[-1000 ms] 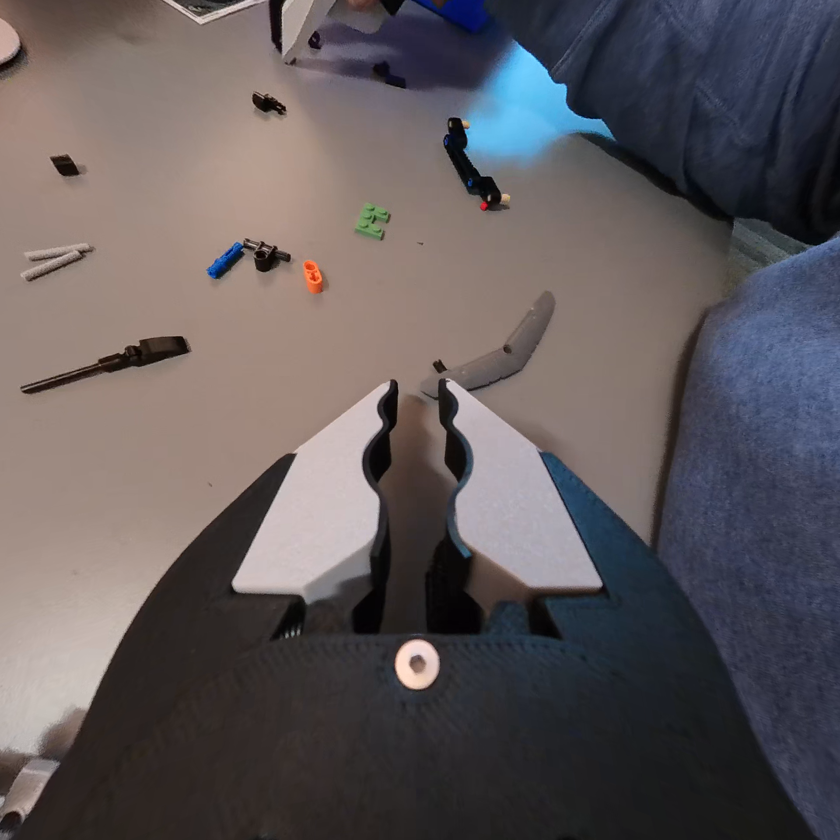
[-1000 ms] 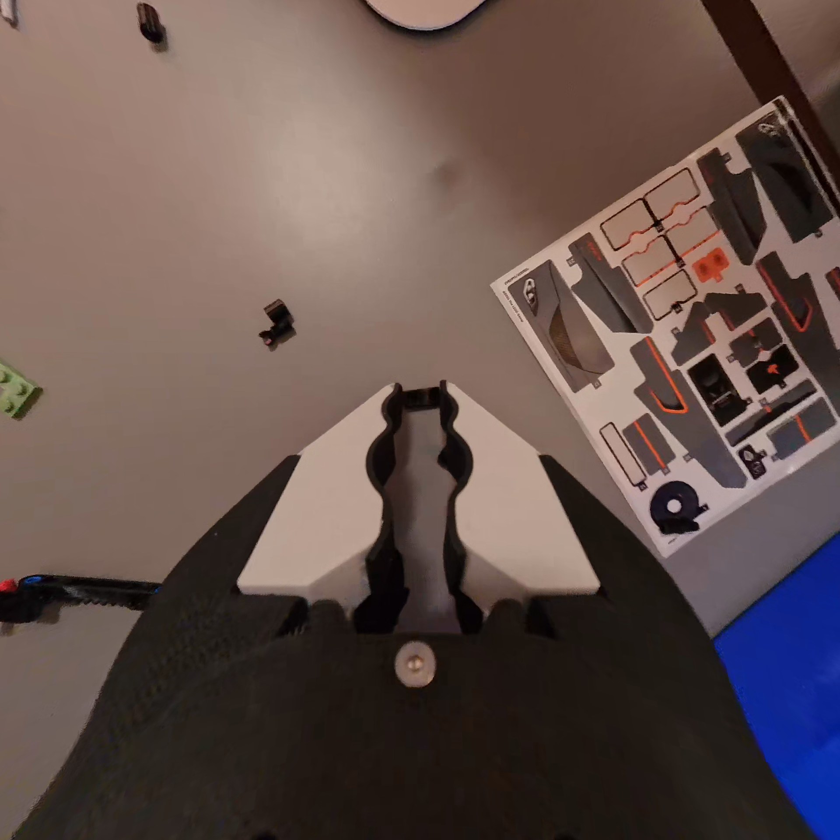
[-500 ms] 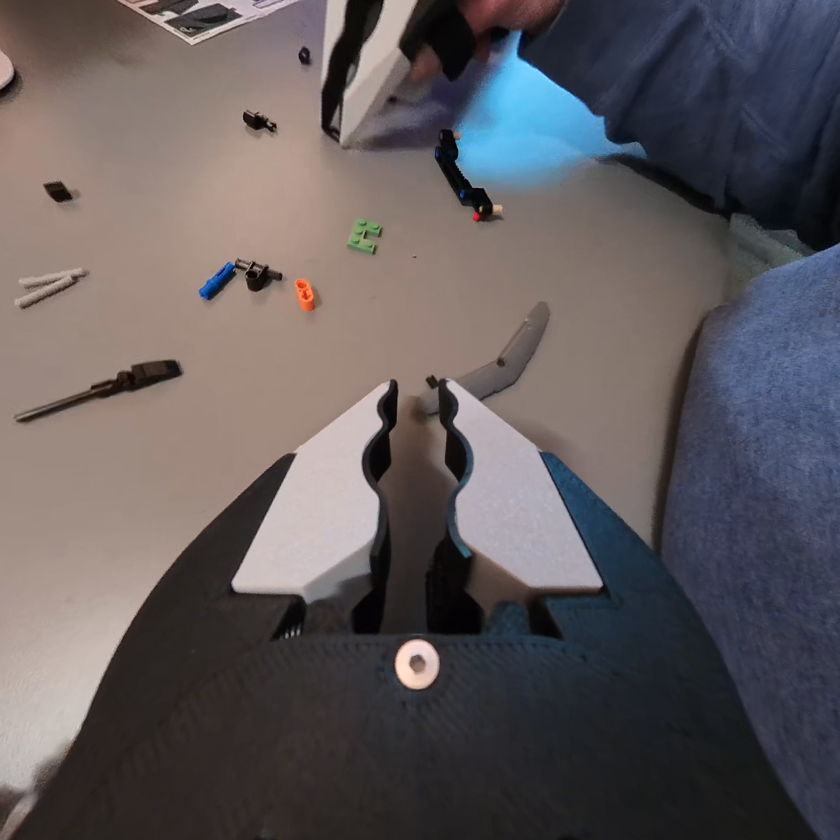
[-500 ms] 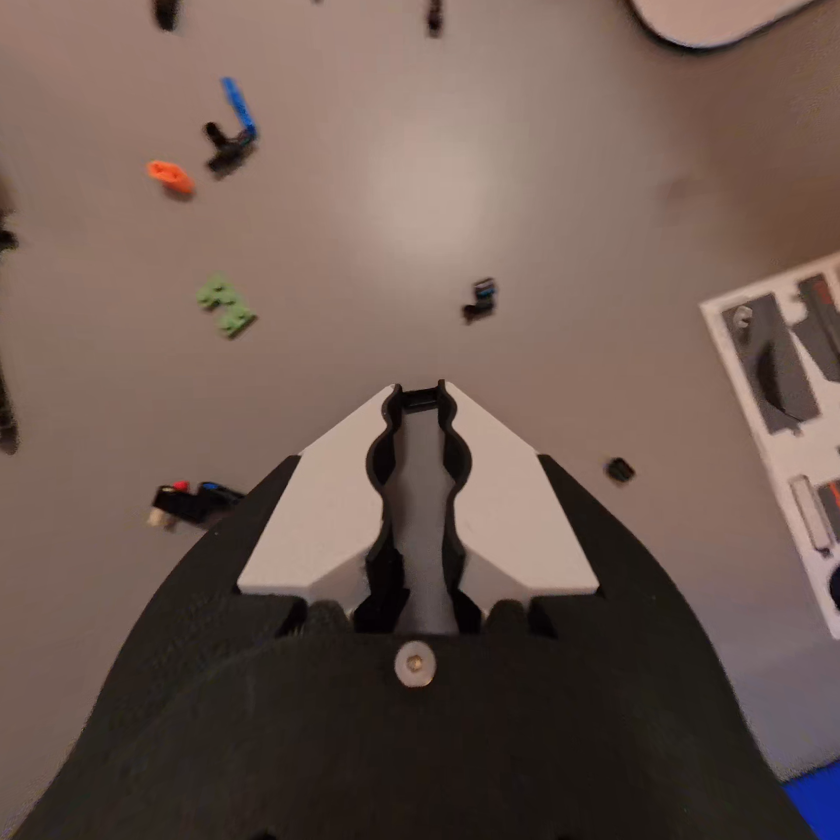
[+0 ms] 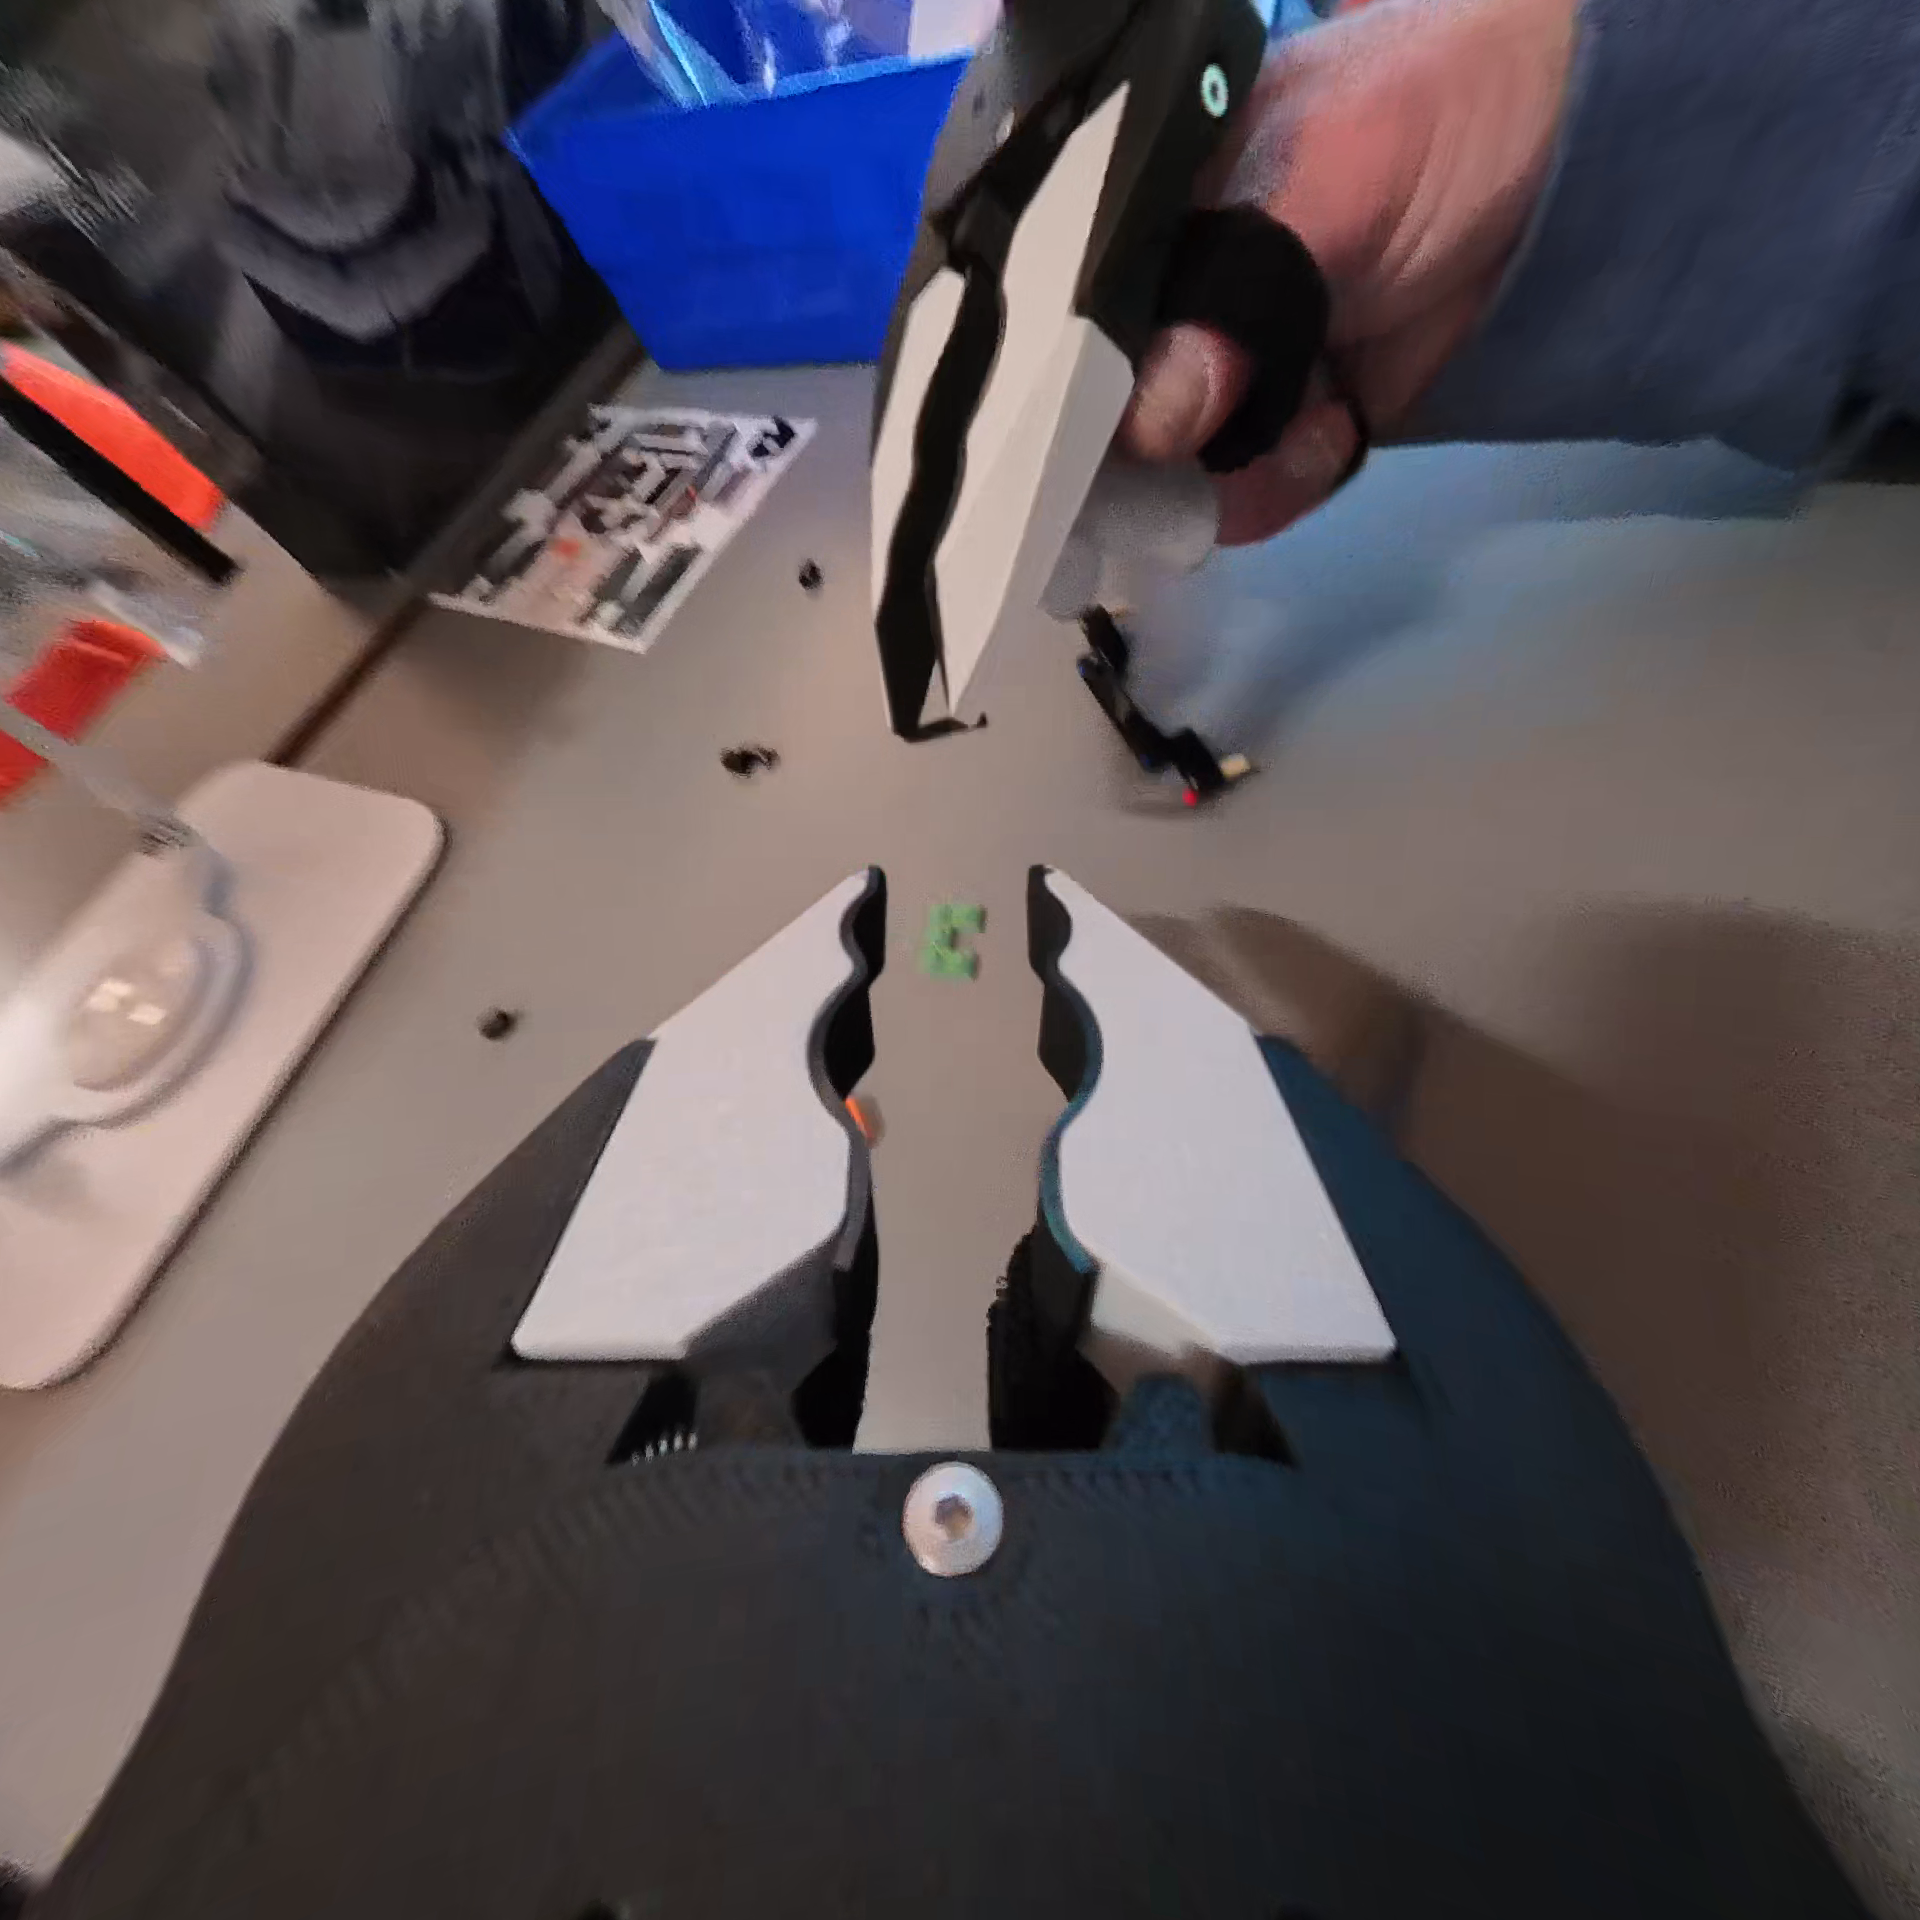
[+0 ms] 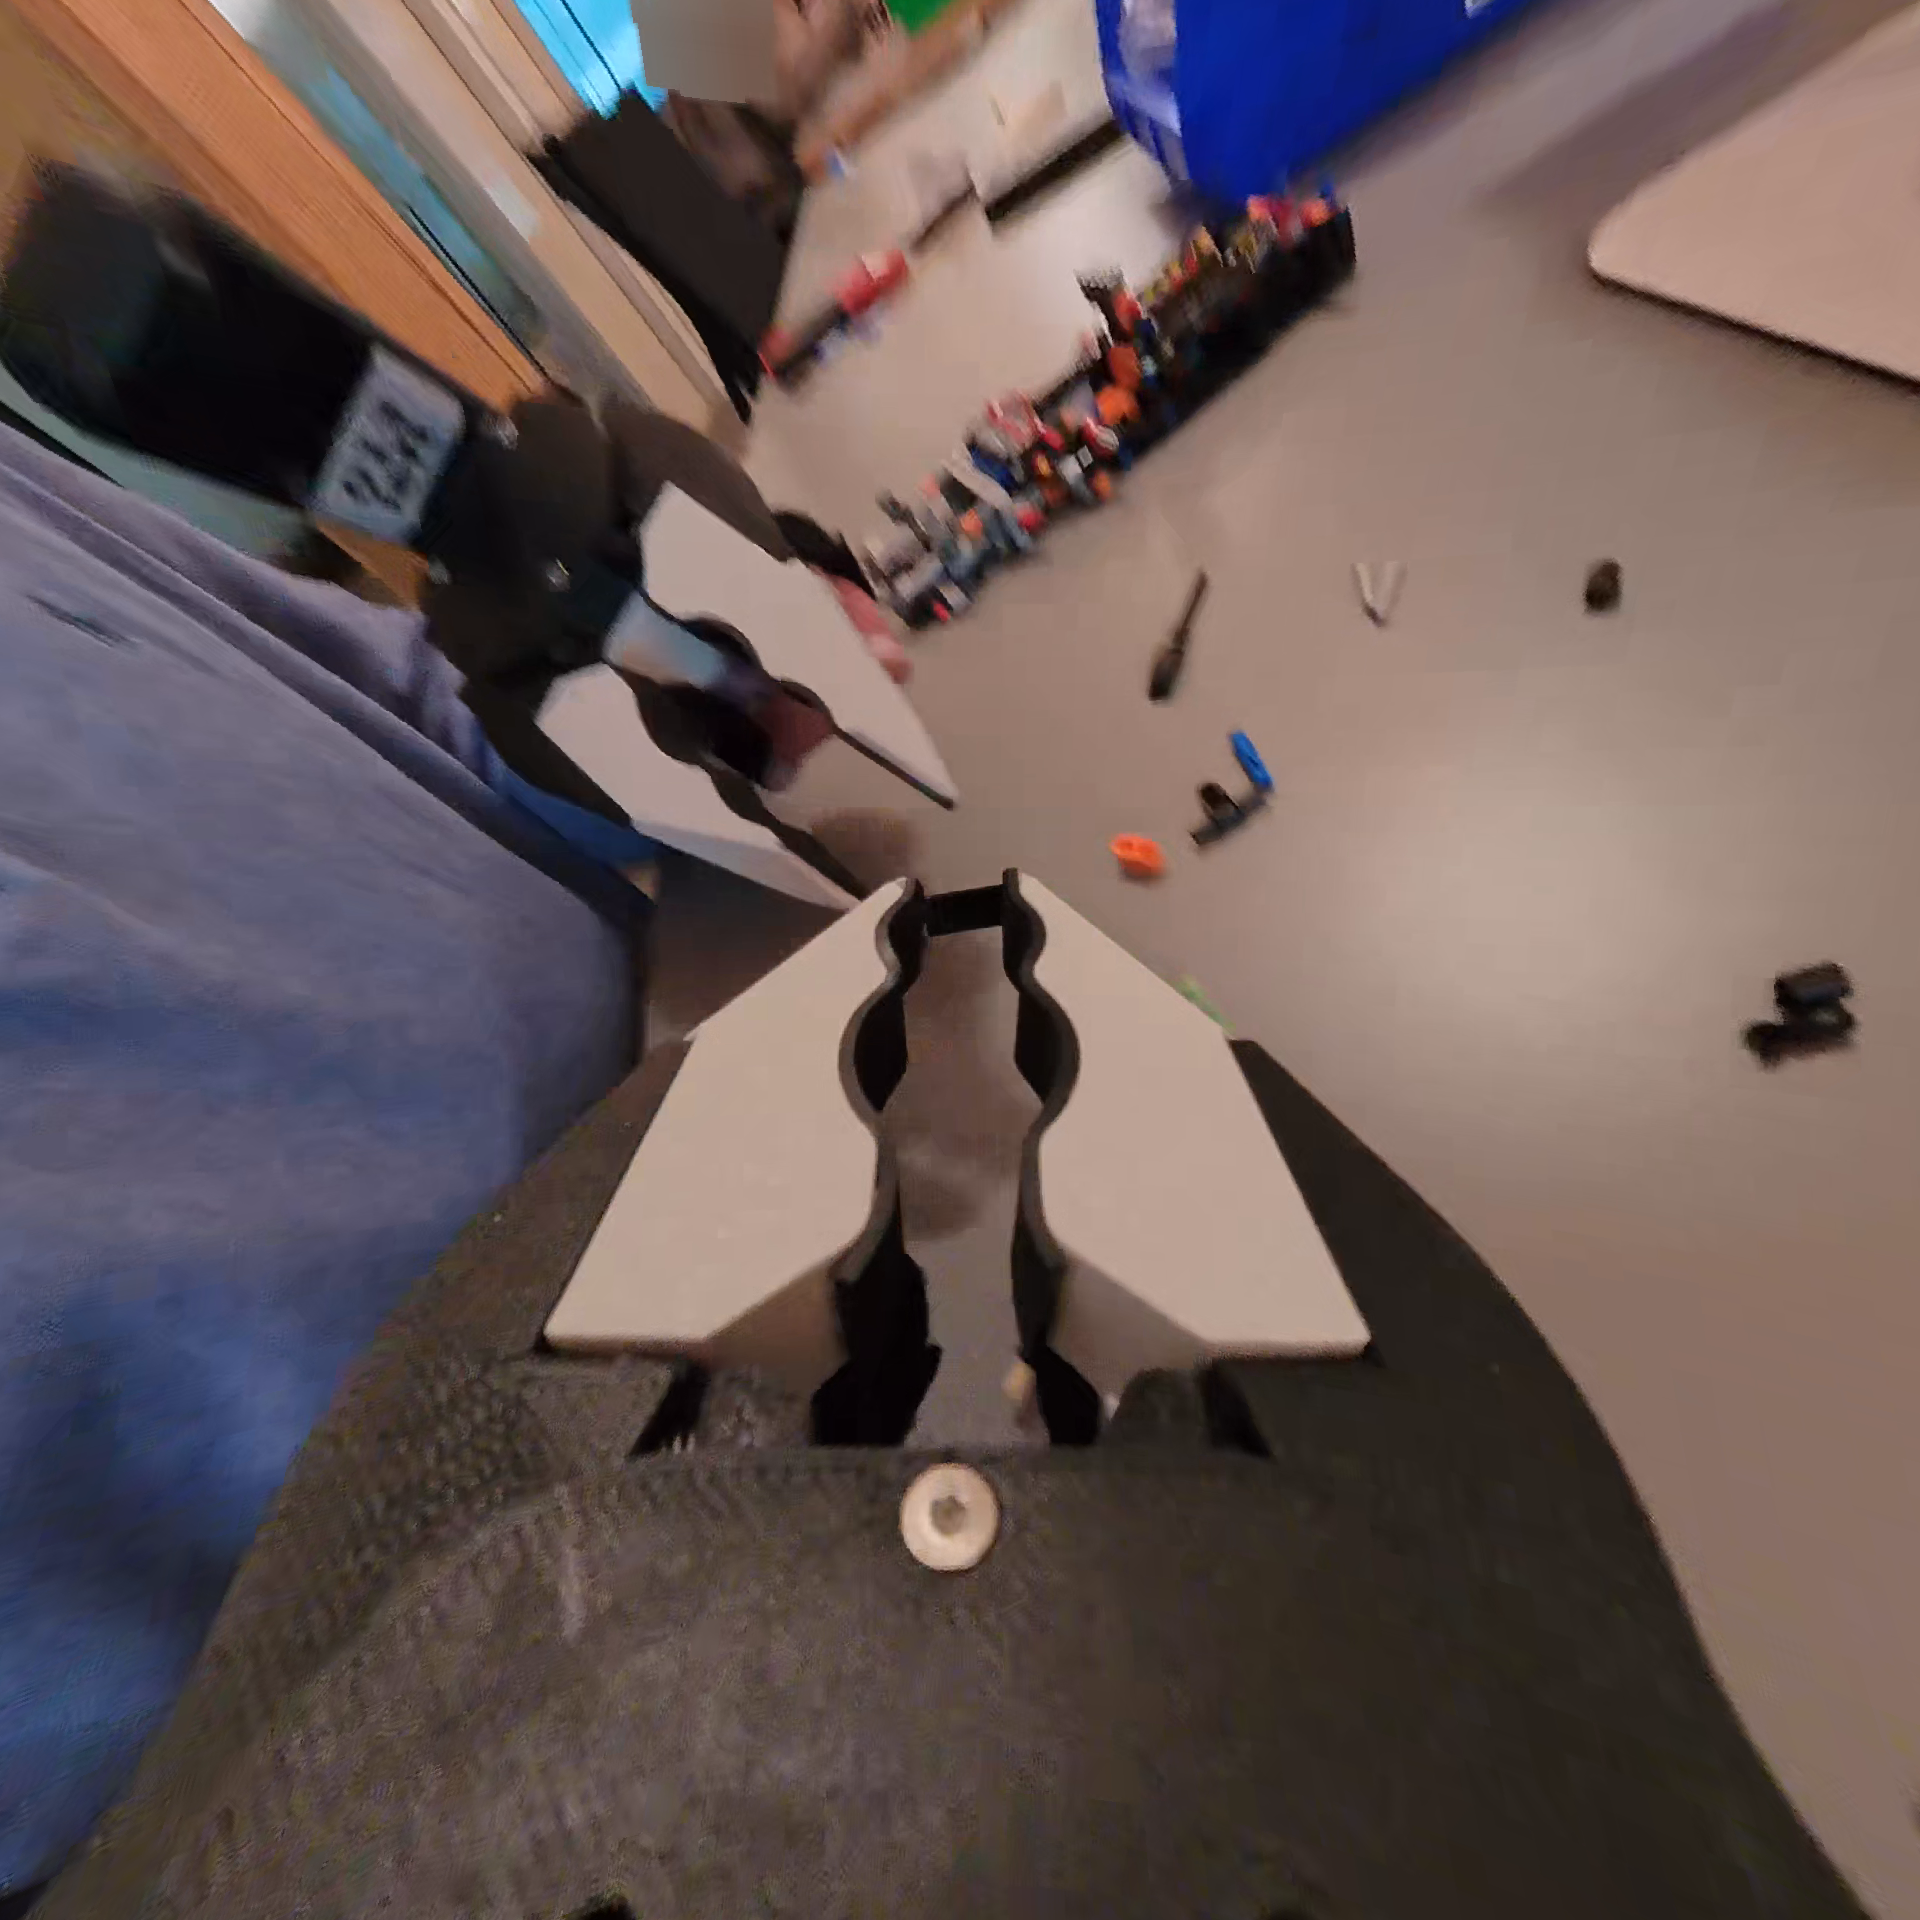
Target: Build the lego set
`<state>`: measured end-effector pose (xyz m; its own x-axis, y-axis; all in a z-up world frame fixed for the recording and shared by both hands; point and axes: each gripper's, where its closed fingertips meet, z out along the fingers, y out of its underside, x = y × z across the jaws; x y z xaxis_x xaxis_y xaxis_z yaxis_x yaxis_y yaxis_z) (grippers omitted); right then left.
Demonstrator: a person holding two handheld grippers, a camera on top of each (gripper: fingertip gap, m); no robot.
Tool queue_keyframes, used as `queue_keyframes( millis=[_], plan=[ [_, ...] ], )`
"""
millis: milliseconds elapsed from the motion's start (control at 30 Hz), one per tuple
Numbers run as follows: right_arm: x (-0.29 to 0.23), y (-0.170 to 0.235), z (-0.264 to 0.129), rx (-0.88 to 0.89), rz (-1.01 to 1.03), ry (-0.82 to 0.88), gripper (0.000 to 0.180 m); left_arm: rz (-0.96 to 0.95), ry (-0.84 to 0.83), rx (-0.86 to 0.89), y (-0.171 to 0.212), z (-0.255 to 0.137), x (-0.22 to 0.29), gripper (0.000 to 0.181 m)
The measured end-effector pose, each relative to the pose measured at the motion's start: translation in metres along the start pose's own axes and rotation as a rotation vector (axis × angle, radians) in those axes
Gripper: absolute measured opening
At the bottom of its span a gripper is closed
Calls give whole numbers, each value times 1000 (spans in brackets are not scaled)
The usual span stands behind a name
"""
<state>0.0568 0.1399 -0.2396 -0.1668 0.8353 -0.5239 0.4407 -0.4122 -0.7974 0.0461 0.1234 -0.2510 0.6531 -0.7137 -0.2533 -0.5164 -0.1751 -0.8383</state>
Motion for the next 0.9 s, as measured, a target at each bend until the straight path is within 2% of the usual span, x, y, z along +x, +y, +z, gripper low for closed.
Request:
queue_keyframes(
  millis=[200,500,900],
  plan=[
    [-22,-35,-10,251,93,-137,13,152,-159,142,-47,-8,-14,16],
    [-31,-58,-16,474,171,-236,12,262,-262,153,-66,-11,-25,6],
    [-38,-80,-33,702,202,-278,12,331,-381,193,-94,-13,-35,7]
  ],
)
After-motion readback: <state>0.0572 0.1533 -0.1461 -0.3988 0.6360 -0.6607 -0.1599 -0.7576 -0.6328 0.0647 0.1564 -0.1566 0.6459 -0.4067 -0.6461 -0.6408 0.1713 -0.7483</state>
